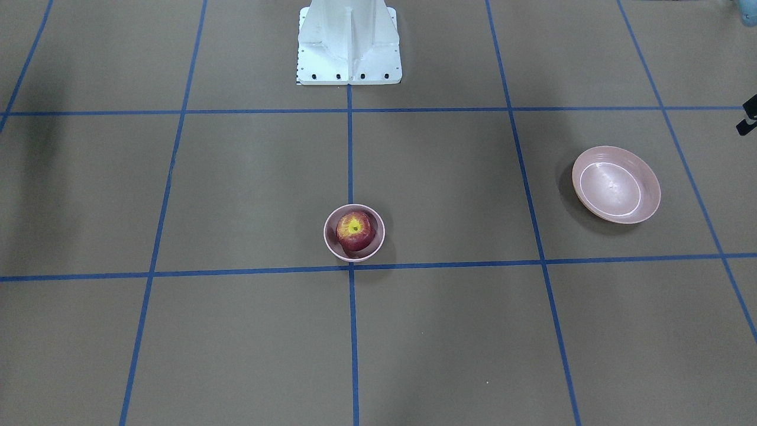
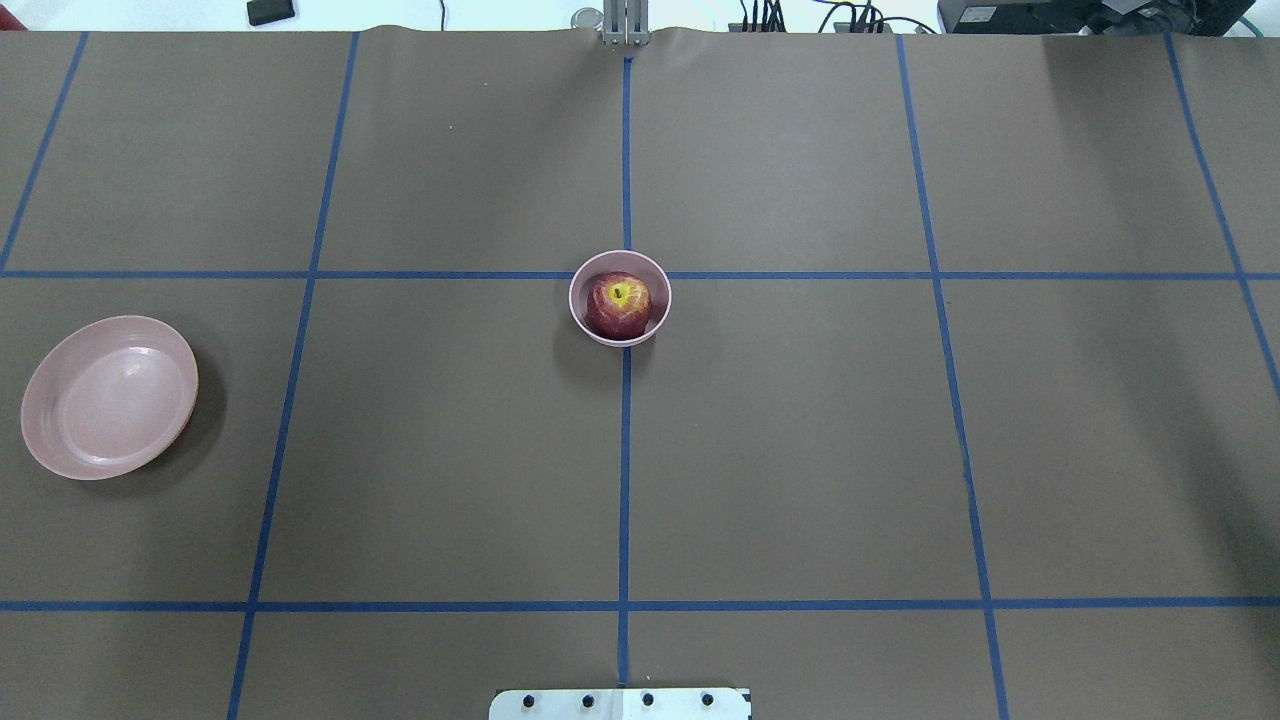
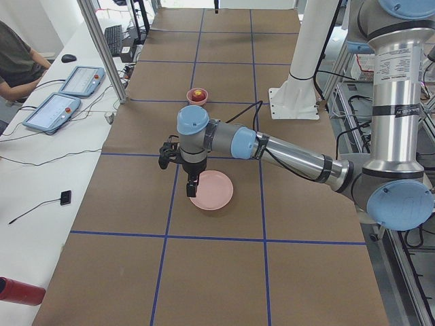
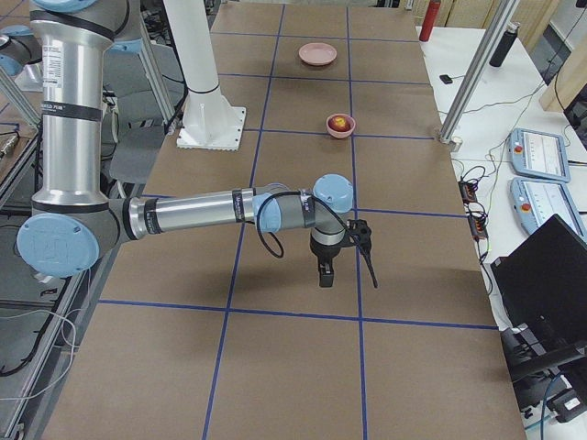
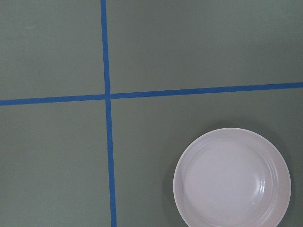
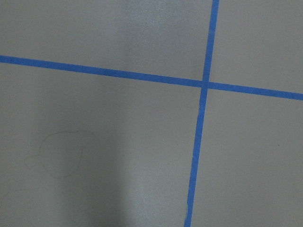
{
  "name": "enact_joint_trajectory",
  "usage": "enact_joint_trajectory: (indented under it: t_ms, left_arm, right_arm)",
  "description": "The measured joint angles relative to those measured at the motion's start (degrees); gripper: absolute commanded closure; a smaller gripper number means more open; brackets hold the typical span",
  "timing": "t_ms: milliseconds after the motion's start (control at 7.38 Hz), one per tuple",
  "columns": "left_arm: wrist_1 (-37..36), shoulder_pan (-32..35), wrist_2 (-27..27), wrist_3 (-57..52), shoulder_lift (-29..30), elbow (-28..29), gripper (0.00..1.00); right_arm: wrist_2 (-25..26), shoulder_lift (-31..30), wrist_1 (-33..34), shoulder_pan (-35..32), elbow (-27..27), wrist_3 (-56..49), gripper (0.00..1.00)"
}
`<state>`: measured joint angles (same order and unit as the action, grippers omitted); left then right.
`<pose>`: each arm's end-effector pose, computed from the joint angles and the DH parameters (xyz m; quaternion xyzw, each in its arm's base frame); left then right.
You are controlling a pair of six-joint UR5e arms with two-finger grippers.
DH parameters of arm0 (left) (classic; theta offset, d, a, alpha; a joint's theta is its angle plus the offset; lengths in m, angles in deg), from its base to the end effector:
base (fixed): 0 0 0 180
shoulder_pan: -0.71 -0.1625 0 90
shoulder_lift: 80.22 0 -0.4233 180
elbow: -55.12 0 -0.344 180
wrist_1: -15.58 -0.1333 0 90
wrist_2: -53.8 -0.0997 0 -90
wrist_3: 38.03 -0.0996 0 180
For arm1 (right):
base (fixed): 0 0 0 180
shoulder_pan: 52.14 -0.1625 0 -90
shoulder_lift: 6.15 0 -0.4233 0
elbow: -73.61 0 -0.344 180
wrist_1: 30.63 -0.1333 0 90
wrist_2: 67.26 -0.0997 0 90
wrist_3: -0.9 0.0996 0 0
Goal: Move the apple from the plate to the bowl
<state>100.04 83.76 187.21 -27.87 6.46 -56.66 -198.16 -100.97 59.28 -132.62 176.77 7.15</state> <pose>-0.0141 -0.4199 0.5244 0.0487 0.3789 0.0157 0.9240 -0.0014 -0.4200 0.5943 0.0204 -0.3546 -0.0523 0.9333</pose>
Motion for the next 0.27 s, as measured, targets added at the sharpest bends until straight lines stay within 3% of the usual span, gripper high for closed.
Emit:
enact_joint_trajectory:
  t_ms: [271]
  left_arm:
    - [0.00,0.00,0.00,-0.05,0.05,0.01,0.02]
  right_arm:
    - [-0.15,0.05,0.00,0.24,-0.11,0.09,0.00]
